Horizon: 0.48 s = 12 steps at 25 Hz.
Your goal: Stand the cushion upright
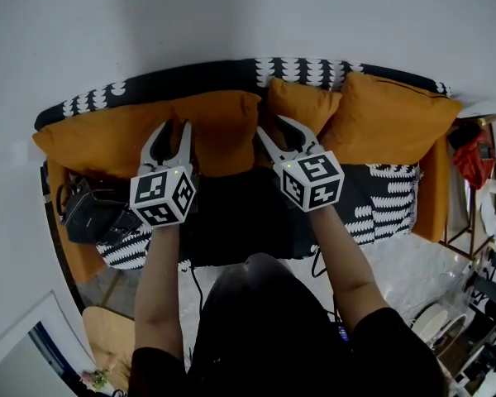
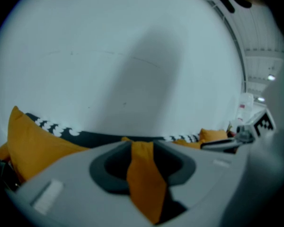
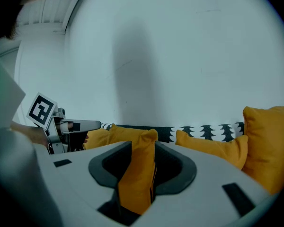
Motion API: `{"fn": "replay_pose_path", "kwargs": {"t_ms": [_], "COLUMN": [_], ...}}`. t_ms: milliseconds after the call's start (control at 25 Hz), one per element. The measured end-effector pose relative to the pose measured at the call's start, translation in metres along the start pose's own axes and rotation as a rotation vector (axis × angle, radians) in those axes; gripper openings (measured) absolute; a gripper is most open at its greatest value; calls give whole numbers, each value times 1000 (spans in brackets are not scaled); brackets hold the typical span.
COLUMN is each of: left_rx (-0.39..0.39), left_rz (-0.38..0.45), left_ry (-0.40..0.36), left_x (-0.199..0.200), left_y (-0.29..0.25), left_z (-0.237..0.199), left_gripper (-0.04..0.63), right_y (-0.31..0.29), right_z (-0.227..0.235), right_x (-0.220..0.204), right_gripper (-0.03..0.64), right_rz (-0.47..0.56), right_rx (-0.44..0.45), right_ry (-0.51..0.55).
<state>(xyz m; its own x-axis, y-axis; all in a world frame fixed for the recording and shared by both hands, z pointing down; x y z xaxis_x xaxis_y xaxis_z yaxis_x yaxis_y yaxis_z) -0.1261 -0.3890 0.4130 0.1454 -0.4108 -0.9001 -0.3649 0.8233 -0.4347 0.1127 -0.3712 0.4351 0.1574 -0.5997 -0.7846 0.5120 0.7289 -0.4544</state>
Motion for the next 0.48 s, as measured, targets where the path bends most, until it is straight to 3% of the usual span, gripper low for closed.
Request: {"fn": "replay_pose_path", "kwargs": {"t_ms": [240,480], "left_rx": [-8,-21], "left_rz": [2,26], "left_ry": [9,16], "left_x": [1,3], "left_y": [20,53], "left_z": [0,3], "left_gripper": [131,81], "right_y": [18,39], "right_z": [-12,-27], "right_x": [-3,-8], "right_gripper": [120,80], "right_rz": [20,24], "right_rx": [-27,-41], "right_ry": [-7,-14]}}
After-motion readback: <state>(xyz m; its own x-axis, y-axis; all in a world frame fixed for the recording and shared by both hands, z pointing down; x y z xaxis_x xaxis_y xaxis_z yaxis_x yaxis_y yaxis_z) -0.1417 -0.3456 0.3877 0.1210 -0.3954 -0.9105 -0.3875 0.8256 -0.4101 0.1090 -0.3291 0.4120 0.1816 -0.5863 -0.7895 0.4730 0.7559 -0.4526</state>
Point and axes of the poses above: the fingertips, and each gripper's own axes: y backward along the fingers, z to its right, x out of its top, the point moved 8 cm from there along y, backward along the fingers, and after that the axes turned 10 degrees about -y, right-handed, at the moved point
